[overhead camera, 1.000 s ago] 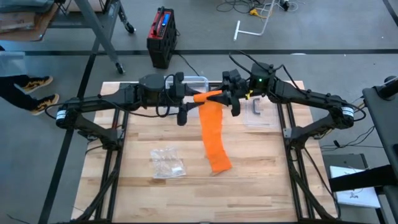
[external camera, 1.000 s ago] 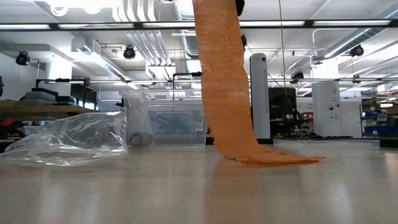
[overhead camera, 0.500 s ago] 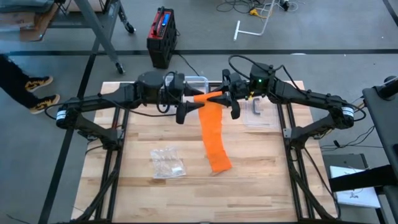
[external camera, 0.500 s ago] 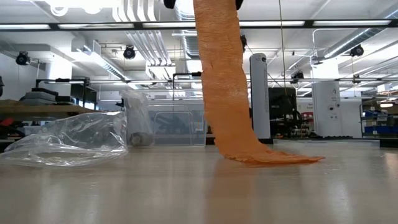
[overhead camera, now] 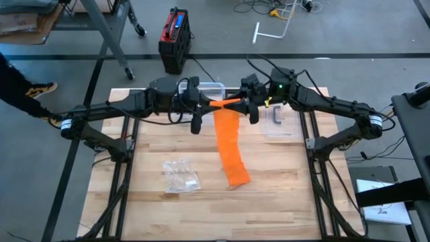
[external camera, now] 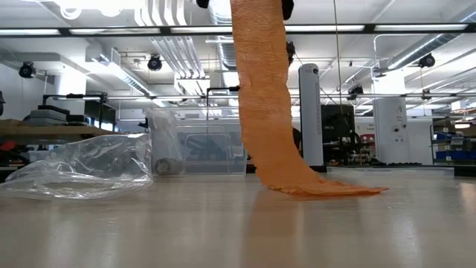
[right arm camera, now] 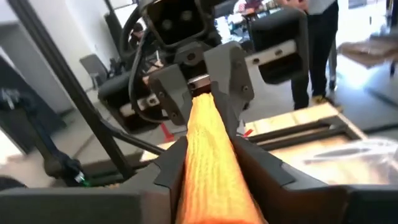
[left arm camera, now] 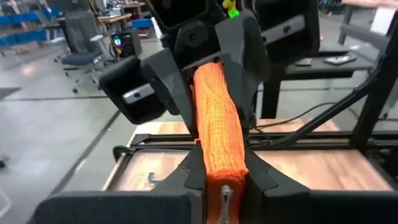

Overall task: Roll bandage
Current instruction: Roll the orange bandage

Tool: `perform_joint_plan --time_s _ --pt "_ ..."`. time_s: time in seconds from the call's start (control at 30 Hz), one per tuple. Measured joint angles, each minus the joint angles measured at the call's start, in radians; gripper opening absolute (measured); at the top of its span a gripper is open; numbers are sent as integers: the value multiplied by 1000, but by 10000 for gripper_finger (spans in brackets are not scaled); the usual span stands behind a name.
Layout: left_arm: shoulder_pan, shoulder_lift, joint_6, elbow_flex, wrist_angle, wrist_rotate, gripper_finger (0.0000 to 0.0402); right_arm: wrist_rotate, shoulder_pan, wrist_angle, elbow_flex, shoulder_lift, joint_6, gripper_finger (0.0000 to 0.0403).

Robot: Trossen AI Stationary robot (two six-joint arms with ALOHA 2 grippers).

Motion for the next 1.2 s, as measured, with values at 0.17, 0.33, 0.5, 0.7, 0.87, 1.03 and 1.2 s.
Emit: perform_joint_plan --time_s 0.17,0.33,0.5,0.7,0.87,1.03,1.2 --pt "-13 0 66 0 7 -17 51 -7 0 6 0 0 129 164" --pt "-47 0 146 0 35 -72 75 -15 2 0 0 1 138 199" --pt "-70 0 204 0 30 -167 58 -9 1 2 0 2 139 213" --pt "-73 0 248 0 31 -169 52 -15 1 18 0 2 160 222" --pt "-74 0 330 0 38 -176 51 -15 1 33 0 2 216 242" --pt "-76 0 386 0 53 -185 49 -15 1 61 0 1 281 264" --pt "-78 0 416 0 60 -220 48 -7 1 65 0 1 308 272"
